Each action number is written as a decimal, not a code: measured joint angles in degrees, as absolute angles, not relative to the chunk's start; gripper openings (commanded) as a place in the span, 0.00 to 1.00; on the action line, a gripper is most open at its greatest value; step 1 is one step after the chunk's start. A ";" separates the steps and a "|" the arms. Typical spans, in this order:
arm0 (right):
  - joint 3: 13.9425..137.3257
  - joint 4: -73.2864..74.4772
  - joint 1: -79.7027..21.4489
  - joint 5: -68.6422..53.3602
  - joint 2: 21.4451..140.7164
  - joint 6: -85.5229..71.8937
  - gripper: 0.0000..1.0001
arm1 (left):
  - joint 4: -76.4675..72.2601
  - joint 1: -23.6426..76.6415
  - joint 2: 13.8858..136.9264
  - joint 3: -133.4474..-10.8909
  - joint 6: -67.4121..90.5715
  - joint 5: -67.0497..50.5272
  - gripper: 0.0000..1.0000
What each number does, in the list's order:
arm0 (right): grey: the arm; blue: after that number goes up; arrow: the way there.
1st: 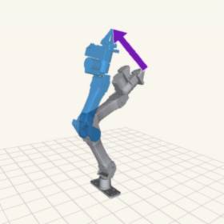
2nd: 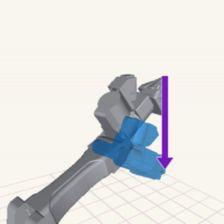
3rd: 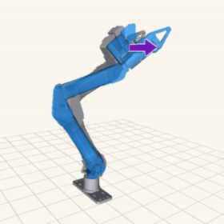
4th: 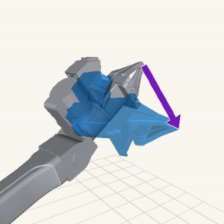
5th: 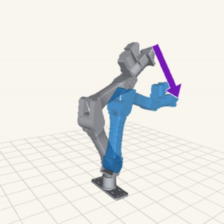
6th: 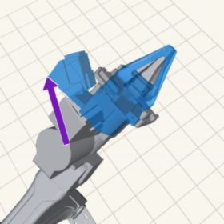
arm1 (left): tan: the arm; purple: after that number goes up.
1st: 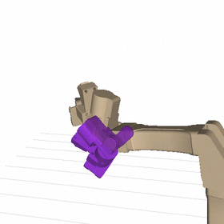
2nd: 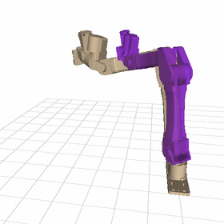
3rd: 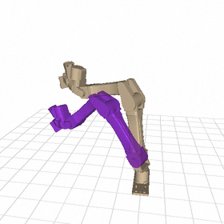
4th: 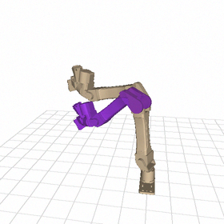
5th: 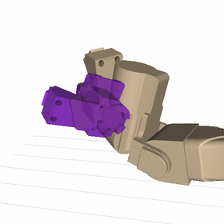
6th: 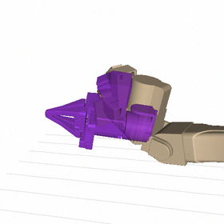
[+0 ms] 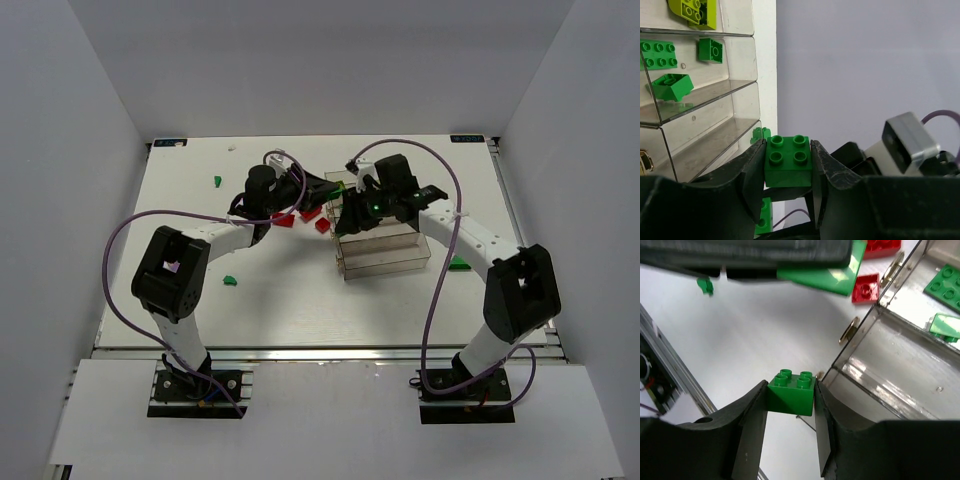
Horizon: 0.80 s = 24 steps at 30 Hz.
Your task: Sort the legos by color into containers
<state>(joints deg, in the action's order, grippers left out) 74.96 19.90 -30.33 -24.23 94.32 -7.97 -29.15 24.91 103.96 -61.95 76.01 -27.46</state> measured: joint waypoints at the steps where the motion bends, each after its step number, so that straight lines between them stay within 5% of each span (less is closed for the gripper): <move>1: 74.17 20.05 -30.28 -24.53 93.86 -7.25 0.00 | -29.17 24.93 103.96 -61.98 76.03 -27.46 0.00; 12: 72.31 18.98 -24.21 -16.21 93.06 -1.13 0.00 | -28.88 24.93 104.42 -62.00 75.26 -27.57 0.00; 24: 78.63 16.25 -18.92 -4.99 105.06 2.20 0.00 | -25.32 24.93 104.44 -62.61 72.01 -27.64 0.00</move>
<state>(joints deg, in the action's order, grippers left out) 78.63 16.25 -18.92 -4.99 105.06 2.20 -25.32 24.93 104.44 -62.61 72.01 -27.64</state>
